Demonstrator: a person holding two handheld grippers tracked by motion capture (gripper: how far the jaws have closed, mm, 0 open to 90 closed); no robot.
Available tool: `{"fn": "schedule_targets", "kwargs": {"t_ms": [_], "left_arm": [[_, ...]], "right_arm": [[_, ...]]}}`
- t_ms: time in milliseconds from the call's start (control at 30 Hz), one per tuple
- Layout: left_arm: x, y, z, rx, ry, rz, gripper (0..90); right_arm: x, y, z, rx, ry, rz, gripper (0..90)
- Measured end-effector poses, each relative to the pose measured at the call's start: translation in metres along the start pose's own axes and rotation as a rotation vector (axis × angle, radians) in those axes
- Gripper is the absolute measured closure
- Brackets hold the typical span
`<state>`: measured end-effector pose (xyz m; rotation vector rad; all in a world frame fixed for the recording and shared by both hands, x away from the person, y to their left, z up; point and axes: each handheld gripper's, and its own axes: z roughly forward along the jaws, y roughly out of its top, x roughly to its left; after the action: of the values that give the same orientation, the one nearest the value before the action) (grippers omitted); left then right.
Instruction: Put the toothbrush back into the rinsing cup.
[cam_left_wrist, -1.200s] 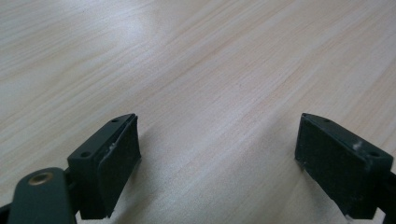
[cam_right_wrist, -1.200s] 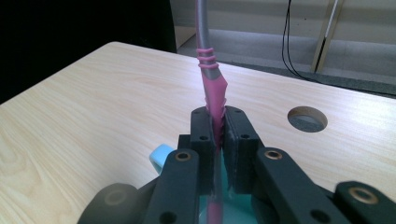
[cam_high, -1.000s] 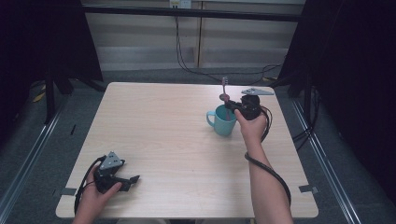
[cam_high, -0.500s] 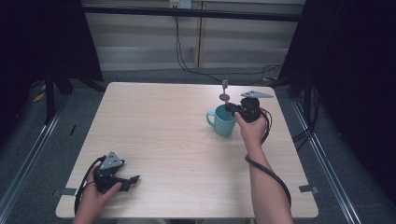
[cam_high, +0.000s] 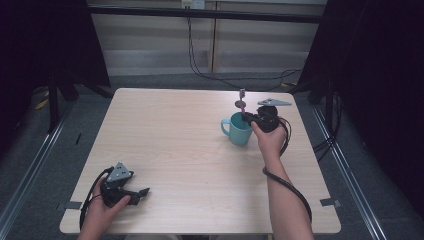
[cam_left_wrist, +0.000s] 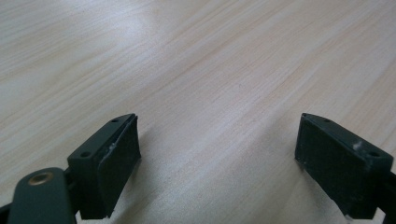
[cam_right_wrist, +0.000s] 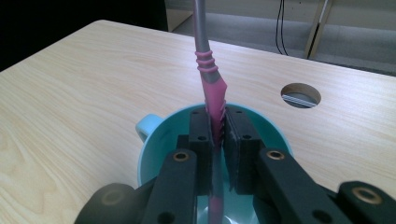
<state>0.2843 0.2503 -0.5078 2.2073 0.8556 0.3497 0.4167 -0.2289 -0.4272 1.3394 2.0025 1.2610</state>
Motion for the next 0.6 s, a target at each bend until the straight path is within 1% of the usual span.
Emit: {"fn": "schedule_targets", "kwargs": {"t_ms": [67, 133, 200, 267, 333, 400, 533, 600], "left_arm": [[0.000, 0.000, 0.000, 0.000, 0.000, 0.000, 13.7], [0.000, 0.000, 0.000, 0.000, 0.000, 0.000, 13.6], [0.000, 0.000, 0.000, 0.001, 0.000, 0.001, 13.6], [0.000, 0.000, 0.000, 0.001, 0.000, 0.000, 13.6], [0.000, 0.000, 0.000, 0.000, 0.000, 0.000, 13.6], [0.000, 0.000, 0.000, 0.000, 0.000, 0.000, 13.6], [0.000, 0.000, 0.000, 0.001, 0.000, 0.001, 13.6], [0.000, 0.000, 0.000, 0.001, 0.000, 0.001, 13.6]], "right_arm": [[0.000, 0.000, 0.000, 0.000, 0.007, -0.001, 80.5], [-0.001, -0.001, -0.001, 0.005, 0.003, -0.006, 81.0], [-0.001, -0.002, -0.001, 0.004, 0.003, -0.004, 78.9], [-0.002, -0.002, -0.002, 0.004, -0.002, -0.003, 73.6], [-0.002, -0.003, -0.003, 0.005, -0.004, -0.001, 70.7], [-0.003, -0.001, -0.006, 0.010, -0.004, 0.002, 64.8], [-0.002, 0.002, -0.010, 0.015, -0.007, -0.009, 57.3], [-0.001, 0.004, -0.011, 0.023, 0.002, -0.020, 54.3]]}}
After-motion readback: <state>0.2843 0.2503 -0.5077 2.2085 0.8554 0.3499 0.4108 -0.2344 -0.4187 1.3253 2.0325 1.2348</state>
